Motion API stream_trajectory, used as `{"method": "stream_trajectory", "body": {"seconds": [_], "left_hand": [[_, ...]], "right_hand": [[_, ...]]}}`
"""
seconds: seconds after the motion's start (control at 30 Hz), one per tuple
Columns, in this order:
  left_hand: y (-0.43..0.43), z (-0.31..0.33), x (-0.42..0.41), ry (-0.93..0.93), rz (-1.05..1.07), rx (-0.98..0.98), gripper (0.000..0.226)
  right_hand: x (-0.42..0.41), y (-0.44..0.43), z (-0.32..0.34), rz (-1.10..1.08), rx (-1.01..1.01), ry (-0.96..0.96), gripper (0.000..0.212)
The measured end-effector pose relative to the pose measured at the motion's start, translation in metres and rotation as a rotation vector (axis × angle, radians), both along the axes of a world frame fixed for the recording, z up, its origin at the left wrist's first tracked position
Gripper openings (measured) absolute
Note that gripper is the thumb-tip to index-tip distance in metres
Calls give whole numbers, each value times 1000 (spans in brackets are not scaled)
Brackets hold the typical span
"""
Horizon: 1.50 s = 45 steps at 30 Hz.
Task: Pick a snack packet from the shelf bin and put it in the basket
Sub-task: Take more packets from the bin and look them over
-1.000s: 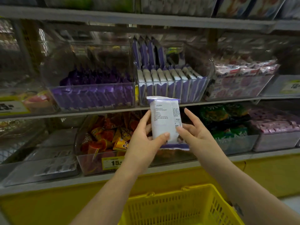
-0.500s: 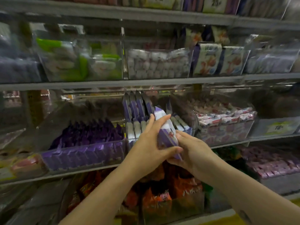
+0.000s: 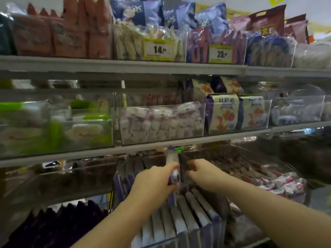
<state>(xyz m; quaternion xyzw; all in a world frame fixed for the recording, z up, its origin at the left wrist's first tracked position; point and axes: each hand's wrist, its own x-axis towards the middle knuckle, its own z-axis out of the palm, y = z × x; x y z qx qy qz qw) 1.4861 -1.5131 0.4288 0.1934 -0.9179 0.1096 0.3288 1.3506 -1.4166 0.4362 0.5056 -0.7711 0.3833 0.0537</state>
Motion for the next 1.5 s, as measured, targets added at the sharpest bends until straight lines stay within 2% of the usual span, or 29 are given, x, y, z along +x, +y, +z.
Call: {"method": "stream_trajectory", "body": {"seconds": [0.03, 0.1, 0.2, 0.37, 0.5, 0.67, 0.83, 1.07, 1.2, 1.3, 1.5], "left_hand": [[-3, 1, -7, -30, 39, -84, 54], [-8, 4, -18, -73, 56, -133, 47], [-24, 10, -30, -114, 56, -118, 60], [-44, 29, -44, -213, 64, 106, 52], [-53, 41, -59, -218, 23, 138, 49], [-65, 44, -65, -115, -51, 267, 53], [-58, 33, -84, -60, -76, 288, 40], [-56, 24, -98, -32, 7, 229, 40], [-59, 34, -85, -49, 66, 168, 36], [-65, 39, -67, -75, 123, 130, 41], [-58, 26, -64, -103, 139, 0, 41]], "right_hand": [[-7, -13, 4, -17, 23, 33, 26], [-15, -35, 12, -52, 117, 119, 31], [-22, -60, 19, -55, 233, 194, 36], [-27, -80, 20, -18, 424, 250, 39], [-28, -87, 21, -27, 406, 370, 43], [-45, -76, 31, -225, 154, 478, 31], [-52, -71, 10, -205, 31, 545, 20], [-58, -68, 13, -161, 51, 636, 21], [-57, -73, 12, -135, 138, 802, 27], [-58, -76, 12, -145, 208, 906, 29], [-60, -75, 14, -213, 160, 964, 32]]}}
